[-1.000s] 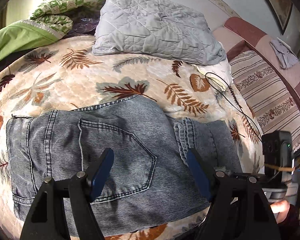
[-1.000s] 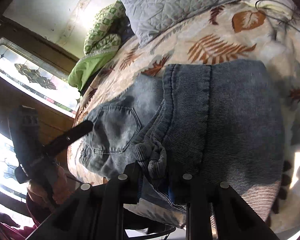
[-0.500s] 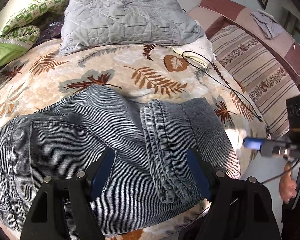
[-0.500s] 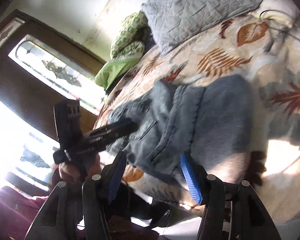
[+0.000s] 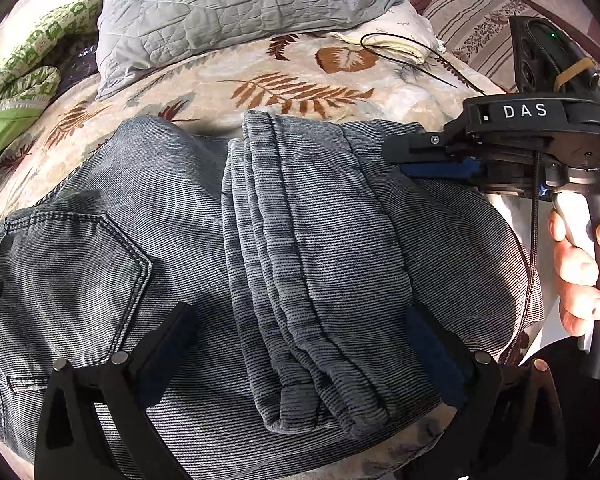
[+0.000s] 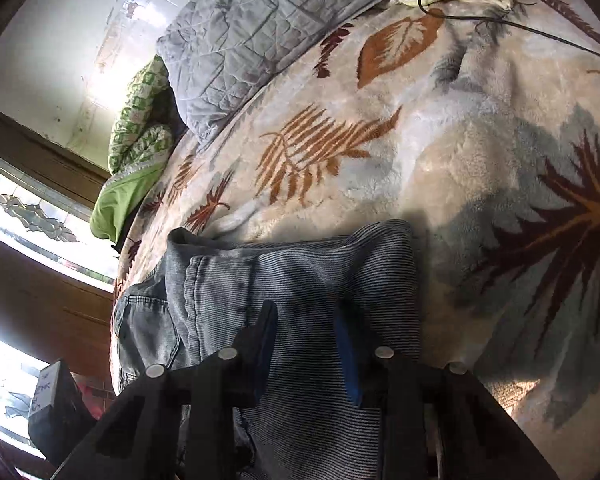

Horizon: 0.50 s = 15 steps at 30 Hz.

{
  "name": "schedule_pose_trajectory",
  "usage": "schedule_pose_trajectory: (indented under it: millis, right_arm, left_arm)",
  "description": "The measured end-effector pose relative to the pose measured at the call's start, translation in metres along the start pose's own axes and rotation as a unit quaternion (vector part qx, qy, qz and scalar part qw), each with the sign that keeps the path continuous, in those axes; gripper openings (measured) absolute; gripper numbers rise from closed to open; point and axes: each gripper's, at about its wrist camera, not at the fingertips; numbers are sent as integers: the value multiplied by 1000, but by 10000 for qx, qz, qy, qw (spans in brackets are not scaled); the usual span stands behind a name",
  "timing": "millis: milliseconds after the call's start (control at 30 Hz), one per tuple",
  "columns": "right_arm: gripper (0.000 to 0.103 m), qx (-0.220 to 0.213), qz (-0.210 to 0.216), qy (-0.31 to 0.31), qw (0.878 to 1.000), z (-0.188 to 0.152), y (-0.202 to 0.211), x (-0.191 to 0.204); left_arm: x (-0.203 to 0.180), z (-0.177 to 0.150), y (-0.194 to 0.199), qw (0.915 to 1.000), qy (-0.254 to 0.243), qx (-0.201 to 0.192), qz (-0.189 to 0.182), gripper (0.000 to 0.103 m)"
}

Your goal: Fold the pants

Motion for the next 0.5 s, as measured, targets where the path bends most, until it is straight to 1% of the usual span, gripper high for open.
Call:
schedule_pose_trajectory:
  millis: [67, 133, 200, 300, 500]
  right_arm:
    - [31, -4, 148, -61, 9999, 0, 3, -5]
    - [31, -10, 207, -14, 9998, -2, 6, -6]
    - [31, -13, 191, 68, 9998, -4, 7, -4]
    - [31, -39, 204, -3, 9998, -8, 7, -5]
    - [31, -108, 10, 170, 9998, -16, 13, 3]
  left_arm:
    - [2, -2, 0, 10000, 2, -84, -54, 103]
    - [2, -5, 1, 9998, -41, -179, -75, 103]
    - [1, -5, 2, 9998, -60, -191, -74, 103]
    - [1, -4, 2, 9998, -53, -164, -52, 103]
    - [1, -7, 7, 9997, 33, -226, 23, 103]
Point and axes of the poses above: each gripper's, at about its wrist camera, not at the fingertips, and y roughly against the way its jaws point, x to its left, z to its top, and after that the axes turned 3 degrees about -x, right-handed
